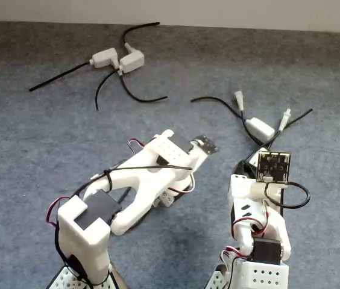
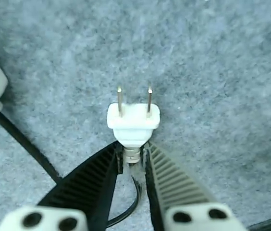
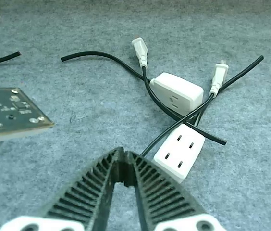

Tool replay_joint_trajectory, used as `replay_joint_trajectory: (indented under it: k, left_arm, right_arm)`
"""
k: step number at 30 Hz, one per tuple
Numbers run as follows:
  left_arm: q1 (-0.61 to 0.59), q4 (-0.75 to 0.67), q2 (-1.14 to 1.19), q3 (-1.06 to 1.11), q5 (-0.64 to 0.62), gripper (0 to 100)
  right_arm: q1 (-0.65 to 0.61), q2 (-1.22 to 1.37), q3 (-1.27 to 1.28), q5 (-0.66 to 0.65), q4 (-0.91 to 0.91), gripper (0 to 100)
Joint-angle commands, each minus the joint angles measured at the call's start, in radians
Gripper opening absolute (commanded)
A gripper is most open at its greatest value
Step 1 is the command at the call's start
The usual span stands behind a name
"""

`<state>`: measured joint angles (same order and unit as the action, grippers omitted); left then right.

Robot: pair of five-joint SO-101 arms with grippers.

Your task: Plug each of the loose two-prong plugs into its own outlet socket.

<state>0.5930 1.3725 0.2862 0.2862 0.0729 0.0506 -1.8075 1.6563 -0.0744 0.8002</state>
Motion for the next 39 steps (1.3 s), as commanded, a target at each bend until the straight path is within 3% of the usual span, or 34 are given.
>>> replay_joint_trajectory:
  k: [1, 10, 17, 21, 28, 39]
  left_arm:
    - [0.005, -0.005, -0.028, -0.008, 0.0, 10]
    - [0.007, -0.032, -0.044, -0.012, 0.006, 10]
    - [-0.004, -0.026, -0.18, -0.002, 0.012, 10]
    - [-0.005, -0.035, -0.183, 0.001, 0.048, 14]
    - [-0.074, -0.115, -0.065, -0.007, 0.046, 14]
    - [-0.07, -0.132, -0.012, -0.01, 0.046, 14]
  right_arm:
    - [0.012, -0.015, 0.107, 0.005, -0.024, 0.8]
    - [0.012, -0.015, 0.107, 0.005, -0.024, 0.9]
    - [0.01, -0.015, 0.107, 0.005, -0.024, 0.9]
    - [0.01, -0.015, 0.107, 0.005, -0.024, 0.9]
    - [0.01, -0.015, 0.107, 0.005, -0.024, 0.9]
    - [0.01, -0.015, 0.107, 0.005, -0.024, 0.9]
